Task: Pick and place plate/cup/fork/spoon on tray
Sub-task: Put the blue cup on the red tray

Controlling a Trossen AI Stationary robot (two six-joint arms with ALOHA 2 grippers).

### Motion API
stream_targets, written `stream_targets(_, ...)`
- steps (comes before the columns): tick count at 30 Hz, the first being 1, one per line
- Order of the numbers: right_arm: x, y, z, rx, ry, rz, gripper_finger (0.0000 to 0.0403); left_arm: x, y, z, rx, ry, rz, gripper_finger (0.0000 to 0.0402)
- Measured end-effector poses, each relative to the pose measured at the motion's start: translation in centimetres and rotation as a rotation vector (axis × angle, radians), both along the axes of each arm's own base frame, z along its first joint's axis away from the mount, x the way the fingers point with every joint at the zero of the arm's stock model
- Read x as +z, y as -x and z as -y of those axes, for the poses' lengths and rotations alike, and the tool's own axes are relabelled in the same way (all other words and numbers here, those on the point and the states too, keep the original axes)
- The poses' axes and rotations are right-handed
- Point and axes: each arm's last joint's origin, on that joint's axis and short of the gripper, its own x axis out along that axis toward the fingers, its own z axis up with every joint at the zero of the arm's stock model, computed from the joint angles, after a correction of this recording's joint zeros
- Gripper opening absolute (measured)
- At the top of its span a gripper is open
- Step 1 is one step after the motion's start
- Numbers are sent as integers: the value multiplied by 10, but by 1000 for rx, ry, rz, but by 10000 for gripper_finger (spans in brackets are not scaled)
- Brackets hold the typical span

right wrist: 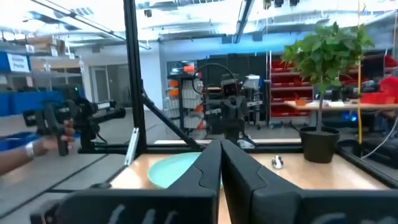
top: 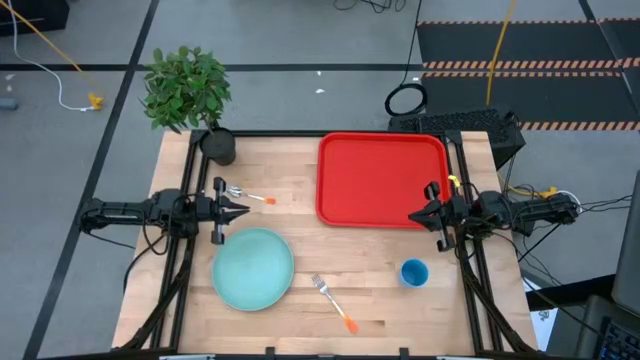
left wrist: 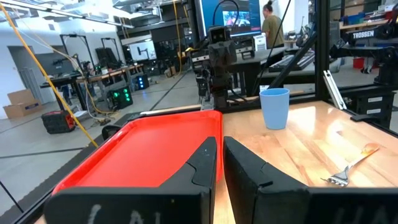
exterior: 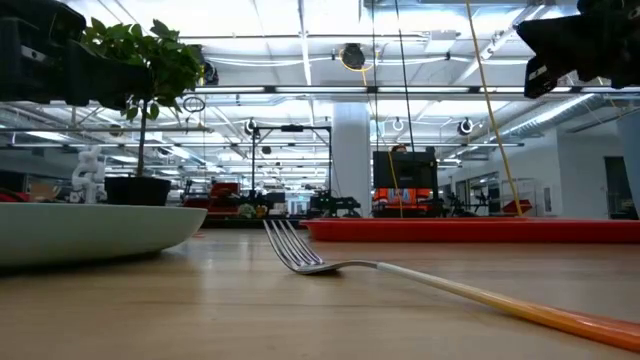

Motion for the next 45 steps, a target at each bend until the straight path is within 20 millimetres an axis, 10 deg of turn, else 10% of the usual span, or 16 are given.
stream_targets(9,46,9,1,-4,13,61,4,0,0,0,6,0,2,33)
stream_targets(30,251,-11,-1,-11,131,-373,4,3,0,-1,19,84,34,33)
stream_targets(45,267,-53,-7,-15,60,-746,4,71,8,-2,39,140,221,33)
